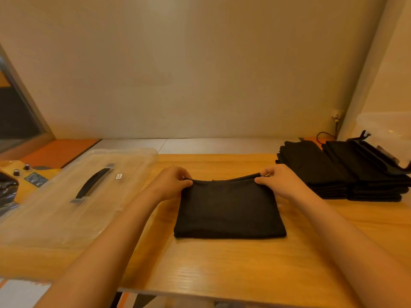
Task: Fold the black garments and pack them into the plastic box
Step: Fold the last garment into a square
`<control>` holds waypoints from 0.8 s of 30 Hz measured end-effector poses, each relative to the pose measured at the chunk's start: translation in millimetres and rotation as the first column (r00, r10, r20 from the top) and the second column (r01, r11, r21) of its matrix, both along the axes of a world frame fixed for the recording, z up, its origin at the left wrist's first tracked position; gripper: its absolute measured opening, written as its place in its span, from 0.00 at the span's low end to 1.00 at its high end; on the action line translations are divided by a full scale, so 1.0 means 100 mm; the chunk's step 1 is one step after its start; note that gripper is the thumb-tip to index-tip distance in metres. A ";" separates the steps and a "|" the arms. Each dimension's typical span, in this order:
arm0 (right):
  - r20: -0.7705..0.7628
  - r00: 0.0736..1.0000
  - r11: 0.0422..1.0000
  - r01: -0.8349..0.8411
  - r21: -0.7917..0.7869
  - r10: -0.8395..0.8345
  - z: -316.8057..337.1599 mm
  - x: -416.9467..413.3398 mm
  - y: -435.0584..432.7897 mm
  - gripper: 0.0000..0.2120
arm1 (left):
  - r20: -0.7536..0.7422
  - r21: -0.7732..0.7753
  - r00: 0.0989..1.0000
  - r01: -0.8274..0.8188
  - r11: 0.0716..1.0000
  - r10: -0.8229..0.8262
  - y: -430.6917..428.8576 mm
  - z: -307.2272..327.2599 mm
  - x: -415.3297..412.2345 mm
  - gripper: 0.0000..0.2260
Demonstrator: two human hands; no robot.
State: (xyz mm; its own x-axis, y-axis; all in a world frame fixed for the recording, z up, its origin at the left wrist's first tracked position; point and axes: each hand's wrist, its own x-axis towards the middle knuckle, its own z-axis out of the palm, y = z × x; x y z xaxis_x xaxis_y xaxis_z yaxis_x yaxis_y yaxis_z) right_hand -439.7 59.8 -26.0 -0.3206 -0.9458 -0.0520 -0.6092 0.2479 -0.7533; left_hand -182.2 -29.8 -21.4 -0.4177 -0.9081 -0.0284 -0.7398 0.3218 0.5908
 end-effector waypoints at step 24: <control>-0.562 0.814 0.964 -0.010 -0.266 -0.146 -0.17 0.19 -0.09 0.19 | -0.053 -0.476 0.984 -0.172 0.863 0.168 0.01 -0.31 -0.14 0.12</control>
State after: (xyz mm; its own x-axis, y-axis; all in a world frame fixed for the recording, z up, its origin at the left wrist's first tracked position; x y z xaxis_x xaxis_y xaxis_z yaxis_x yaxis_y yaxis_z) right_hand -421.0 50.3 -43.4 -0.2817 -0.8763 0.3908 -0.9358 0.1609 -0.3138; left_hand -196.6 -28.5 -52.1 -0.2536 -0.8670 0.4290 -0.8041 0.4355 0.4047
